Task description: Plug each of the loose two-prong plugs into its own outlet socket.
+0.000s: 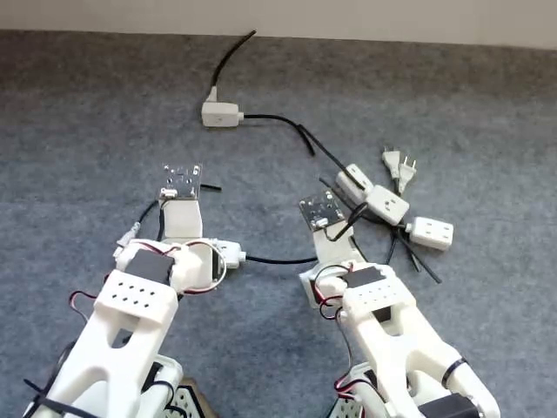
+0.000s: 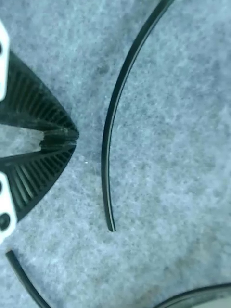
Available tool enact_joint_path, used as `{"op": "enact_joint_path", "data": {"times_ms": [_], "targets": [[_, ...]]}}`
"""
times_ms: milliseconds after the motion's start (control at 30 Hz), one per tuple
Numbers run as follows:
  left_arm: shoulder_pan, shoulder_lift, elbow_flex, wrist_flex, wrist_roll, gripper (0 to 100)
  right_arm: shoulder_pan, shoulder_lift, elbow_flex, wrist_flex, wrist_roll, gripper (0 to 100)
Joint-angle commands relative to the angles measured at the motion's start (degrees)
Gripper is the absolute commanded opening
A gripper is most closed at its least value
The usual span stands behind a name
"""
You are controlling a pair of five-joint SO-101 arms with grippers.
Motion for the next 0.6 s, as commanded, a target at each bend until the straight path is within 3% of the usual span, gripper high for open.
{"op": "enact_joint_path", "data": {"times_ms": [0,567], "targets": [[-0.3,0.1,0.0,0.0,-0.4,1,-0.5,0.1,0.0,-0.8,-0.5,0.9],[-0.2,4.6,-1.3,-0.2,-0.4,1,-0.5,0.0,0.0,-0.8,-0.5,0.9]]}}
